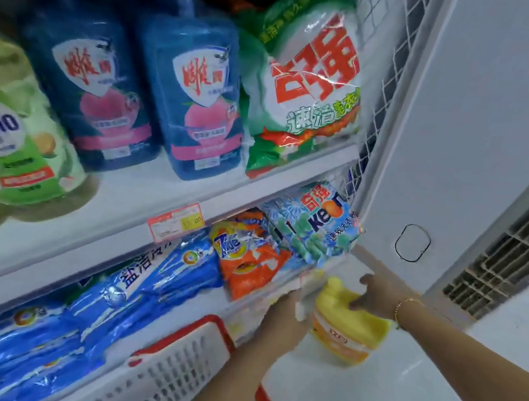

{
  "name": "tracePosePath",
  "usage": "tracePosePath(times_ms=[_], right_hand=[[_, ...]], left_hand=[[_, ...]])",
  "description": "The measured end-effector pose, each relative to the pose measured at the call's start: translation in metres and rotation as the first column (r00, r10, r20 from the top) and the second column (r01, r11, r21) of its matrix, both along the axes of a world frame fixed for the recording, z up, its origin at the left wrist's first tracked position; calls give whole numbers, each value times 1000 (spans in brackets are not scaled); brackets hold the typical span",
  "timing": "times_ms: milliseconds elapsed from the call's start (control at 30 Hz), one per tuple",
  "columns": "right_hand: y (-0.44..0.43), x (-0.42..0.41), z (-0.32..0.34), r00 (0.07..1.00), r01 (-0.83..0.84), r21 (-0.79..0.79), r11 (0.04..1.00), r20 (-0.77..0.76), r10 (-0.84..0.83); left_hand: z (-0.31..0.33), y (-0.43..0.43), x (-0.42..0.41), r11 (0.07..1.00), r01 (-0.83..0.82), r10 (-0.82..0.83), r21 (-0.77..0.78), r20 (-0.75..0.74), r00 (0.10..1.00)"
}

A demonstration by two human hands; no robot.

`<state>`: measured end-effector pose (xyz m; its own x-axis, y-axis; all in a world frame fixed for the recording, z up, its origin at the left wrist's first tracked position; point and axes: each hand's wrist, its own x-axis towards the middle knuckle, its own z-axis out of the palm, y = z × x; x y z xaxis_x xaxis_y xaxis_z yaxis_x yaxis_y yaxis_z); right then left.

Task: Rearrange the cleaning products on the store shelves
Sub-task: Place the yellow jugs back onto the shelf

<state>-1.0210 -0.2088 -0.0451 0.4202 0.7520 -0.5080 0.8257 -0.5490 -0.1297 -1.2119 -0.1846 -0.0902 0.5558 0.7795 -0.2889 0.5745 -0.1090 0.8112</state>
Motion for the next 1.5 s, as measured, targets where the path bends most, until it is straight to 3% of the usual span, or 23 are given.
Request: tracePosePath(times_ms=[167, 400, 533, 667, 767, 933, 1100, 1167, 1300, 1500], right_hand=[[-12, 14, -43, 999, -12, 4, 1000, 30, 12], [-13, 4, -37, 987, 62, -22, 998, -144, -65], [-19, -11, -2, 984, 31, 1, 1000, -175, -30], [-24, -45, 65, 973, -163, 17, 987, -165, 163], [-37, -77, 125, 924, -322, 113, 940, -176, 338], [-55, -127, 210, 776, -384, 441, 811, -321, 542], [-62, -213, 279, 593, -335, 644, 687, -423, 685], [-64, -257, 301, 540, -400, 693, 600, -351, 765], [-59, -338, 333, 473, -557, 770, 311, -14, 881], [-27, -437, 326, 347, -588, 794, 157, 73, 935]], left_hand=[[-37, 0, 39, 983, 97, -90, -155, 53, 995], [-49, -11, 46, 913, 1, 70, -408, 158, 985], [-29, -29, 23, 925, -49, 113, -376, 149, 982], [-4, -45, -21, 973, -72, 119, -218, 211, 970], [30, -55, -62, 983, -100, 140, -152, 278, 950], [98, -62, -140, 956, -293, 280, -22, 374, 884], [182, -70, -231, 838, -504, 355, 211, 492, 795], [203, -73, -272, 772, -577, 389, 267, 520, 761], [238, -74, -347, 640, -676, 436, 364, 553, 710], [236, -59, -453, 425, -791, 531, 441, 586, 612]])
